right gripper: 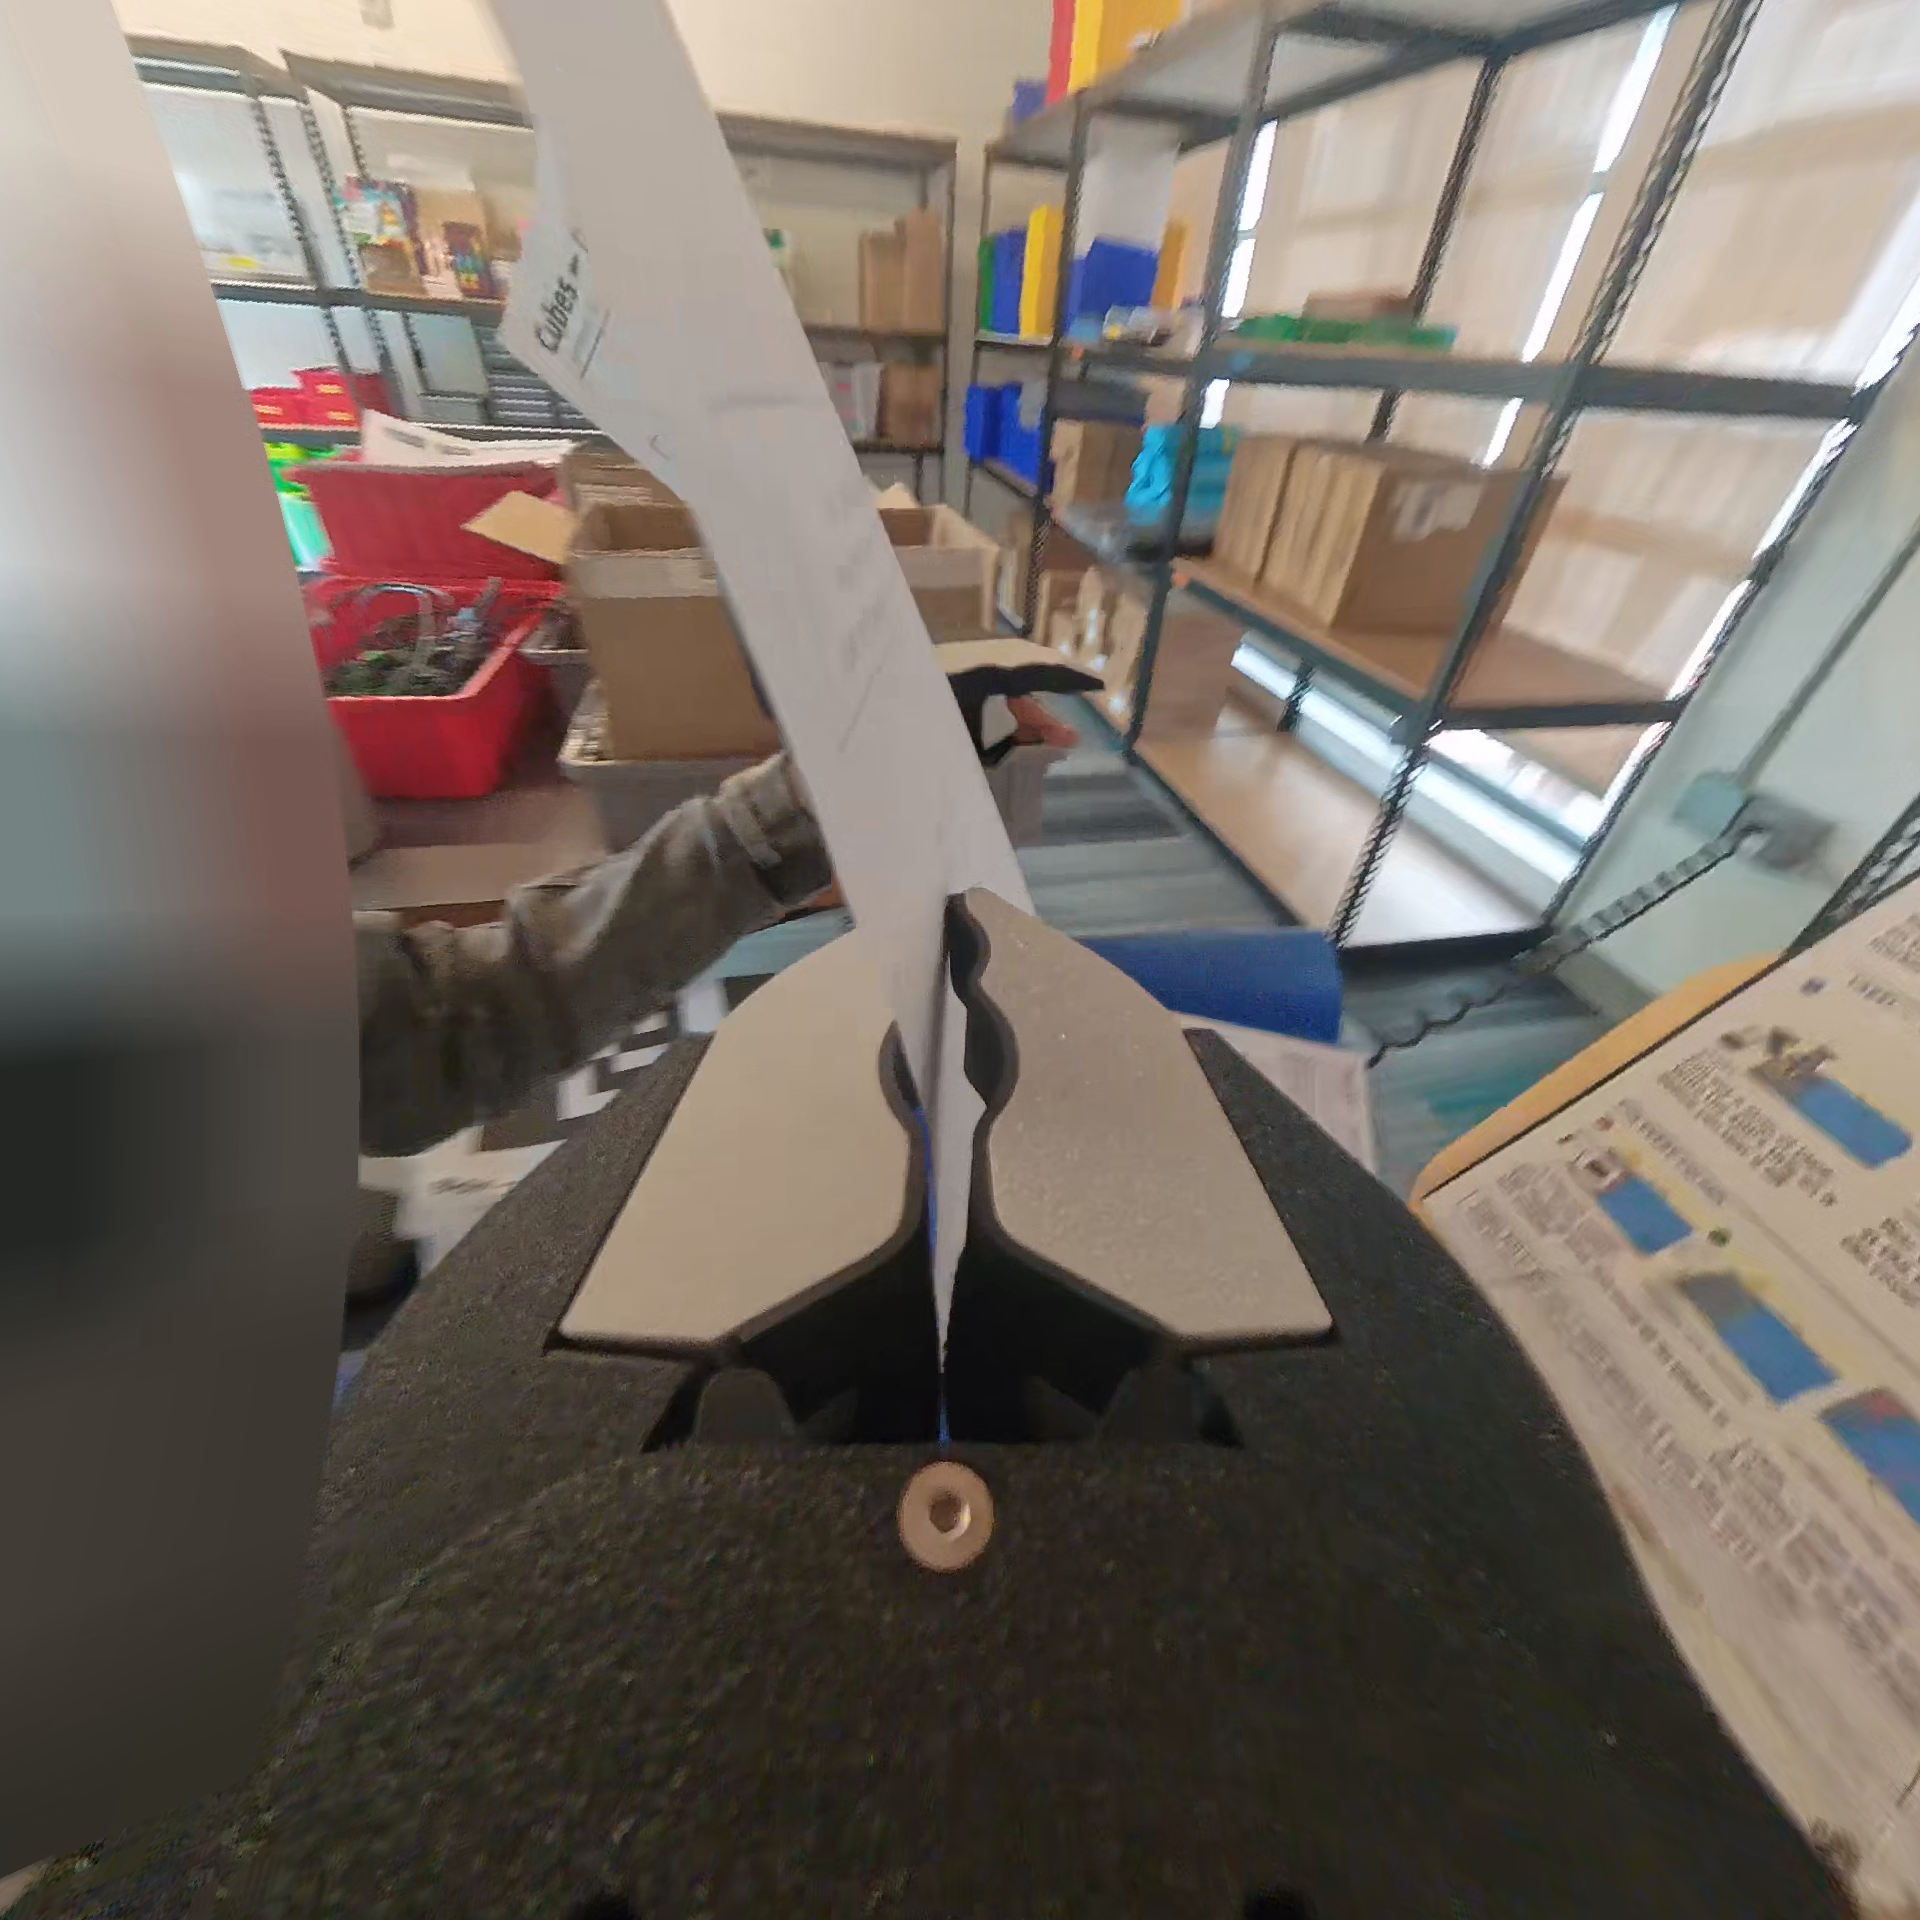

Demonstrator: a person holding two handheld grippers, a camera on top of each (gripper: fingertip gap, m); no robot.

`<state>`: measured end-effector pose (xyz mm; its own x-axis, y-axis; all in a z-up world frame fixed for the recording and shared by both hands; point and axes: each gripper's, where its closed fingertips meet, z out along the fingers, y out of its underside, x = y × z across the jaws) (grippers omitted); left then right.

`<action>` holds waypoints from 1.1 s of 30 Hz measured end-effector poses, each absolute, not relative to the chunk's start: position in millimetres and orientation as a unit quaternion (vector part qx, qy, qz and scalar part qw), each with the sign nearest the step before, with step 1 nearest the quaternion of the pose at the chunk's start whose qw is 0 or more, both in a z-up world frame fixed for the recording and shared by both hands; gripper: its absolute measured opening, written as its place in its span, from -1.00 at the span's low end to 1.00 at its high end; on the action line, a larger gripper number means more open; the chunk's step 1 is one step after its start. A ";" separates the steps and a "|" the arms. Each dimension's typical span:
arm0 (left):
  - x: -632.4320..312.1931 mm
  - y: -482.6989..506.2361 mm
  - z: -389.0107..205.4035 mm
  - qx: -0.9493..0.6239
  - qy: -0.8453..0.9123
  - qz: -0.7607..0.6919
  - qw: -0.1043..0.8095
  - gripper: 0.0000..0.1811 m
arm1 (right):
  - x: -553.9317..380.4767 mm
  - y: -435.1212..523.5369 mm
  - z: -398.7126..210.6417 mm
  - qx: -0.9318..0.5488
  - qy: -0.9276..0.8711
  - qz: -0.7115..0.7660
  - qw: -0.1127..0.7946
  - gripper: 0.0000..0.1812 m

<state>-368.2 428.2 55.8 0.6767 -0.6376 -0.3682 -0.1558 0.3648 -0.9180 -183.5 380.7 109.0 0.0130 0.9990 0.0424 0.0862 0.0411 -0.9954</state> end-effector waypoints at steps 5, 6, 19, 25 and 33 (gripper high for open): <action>-272.4 366.3 57.4 -0.485 0.404 -0.277 0.725 -0.08 | -113.5 339.6 129.5 -0.547 -0.493 0.534 0.414 -1.00; -255.8 358.3 52.4 -0.493 0.416 -0.287 0.709 -0.09 | -100.8 335.2 129.0 -0.554 -0.484 0.543 0.405 -1.00; -121.8 282.0 -47.8 -0.576 0.527 -0.335 0.528 -0.99 | 6.6 334.3 39.1 -0.680 -0.357 0.585 0.261 -1.00; -124.6 282.8 -70.0 -0.610 0.459 -0.416 0.495 -0.99 | 5.2 370.8 -0.2 -0.674 -0.360 0.588 0.266 -0.62; -211.7 273.0 -127.5 -0.710 0.322 -0.530 0.333 -0.99 | 47.8 328.4 -114.4 -0.677 -0.568 0.434 0.174 -0.03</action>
